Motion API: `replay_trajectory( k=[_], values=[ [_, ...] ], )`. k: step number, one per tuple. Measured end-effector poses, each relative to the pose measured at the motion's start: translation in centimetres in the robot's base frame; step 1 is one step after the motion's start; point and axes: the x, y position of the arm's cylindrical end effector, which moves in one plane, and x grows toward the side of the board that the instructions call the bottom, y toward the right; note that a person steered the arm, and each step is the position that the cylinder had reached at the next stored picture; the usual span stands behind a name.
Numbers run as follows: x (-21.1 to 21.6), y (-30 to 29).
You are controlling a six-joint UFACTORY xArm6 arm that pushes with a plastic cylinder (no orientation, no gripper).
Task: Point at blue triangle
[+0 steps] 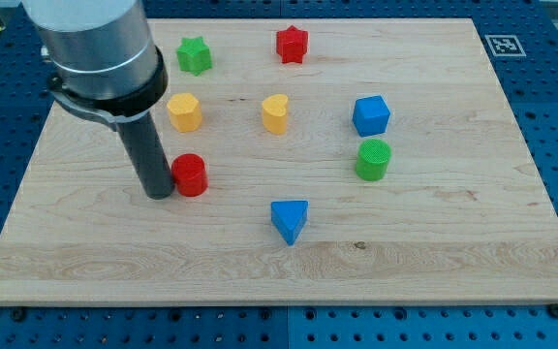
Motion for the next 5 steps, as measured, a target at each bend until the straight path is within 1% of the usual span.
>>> replay_trajectory(
  k=[2, 3, 4, 5],
  values=[
    [0.8, 1.2],
    [4.7, 3.4],
    [6.5, 8.1],
    [7.2, 12.1]
  ],
)
